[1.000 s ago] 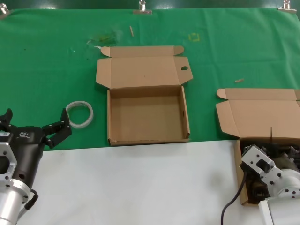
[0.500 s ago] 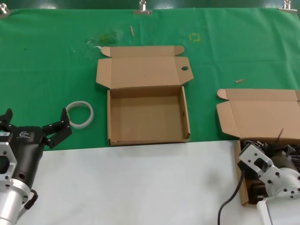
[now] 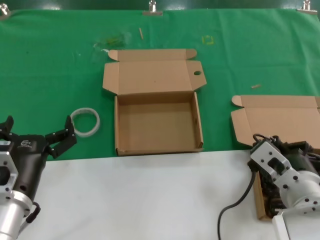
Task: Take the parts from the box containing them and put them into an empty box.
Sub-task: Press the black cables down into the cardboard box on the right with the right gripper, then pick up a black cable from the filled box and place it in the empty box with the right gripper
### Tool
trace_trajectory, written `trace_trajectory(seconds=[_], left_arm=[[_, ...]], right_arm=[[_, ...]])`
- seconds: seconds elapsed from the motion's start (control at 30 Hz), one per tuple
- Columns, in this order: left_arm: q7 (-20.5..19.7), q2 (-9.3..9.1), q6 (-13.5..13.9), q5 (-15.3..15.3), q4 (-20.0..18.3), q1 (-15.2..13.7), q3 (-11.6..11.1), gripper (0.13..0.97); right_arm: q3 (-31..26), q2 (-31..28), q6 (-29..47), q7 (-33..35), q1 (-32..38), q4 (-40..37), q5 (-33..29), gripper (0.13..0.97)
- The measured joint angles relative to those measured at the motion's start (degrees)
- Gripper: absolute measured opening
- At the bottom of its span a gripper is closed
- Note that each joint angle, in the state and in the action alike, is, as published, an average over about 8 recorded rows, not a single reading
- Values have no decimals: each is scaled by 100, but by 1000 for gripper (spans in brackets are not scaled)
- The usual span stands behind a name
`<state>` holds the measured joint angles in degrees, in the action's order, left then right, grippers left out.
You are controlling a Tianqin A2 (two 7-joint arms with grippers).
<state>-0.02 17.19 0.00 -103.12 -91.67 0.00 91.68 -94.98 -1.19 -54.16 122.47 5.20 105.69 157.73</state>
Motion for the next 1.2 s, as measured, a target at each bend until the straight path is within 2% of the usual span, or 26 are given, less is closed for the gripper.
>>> trace_trajectory(seconds=[0.17, 0.3, 0.53, 0.8, 0.97, 1.2], left_arm=[[0, 0, 0, 0, 0, 0, 0, 966], [0, 0, 0, 0, 0, 0, 0, 966], [0, 0, 0, 0, 0, 0, 0, 966], [0, 0, 0, 0, 0, 0, 0, 966], [0, 0, 0, 0, 0, 0, 0, 966], [0, 0, 0, 0, 0, 0, 0, 966]], right_arm=[[-423, 0, -47, -170, 248, 141, -5, 171], [-869, -4, 99, -332, 639, -62, -16, 171], [-1814, -21, 705, -776, 1575, -1046, -24, 171], [-2933, -56, 1540, -1722, 2536, -2445, -4, 171], [-3470, -105, 1831, -2287, 2853, -2993, -1, 171], [-3995, -208, 1982, -2993, 2997, -3306, 0, 171]])
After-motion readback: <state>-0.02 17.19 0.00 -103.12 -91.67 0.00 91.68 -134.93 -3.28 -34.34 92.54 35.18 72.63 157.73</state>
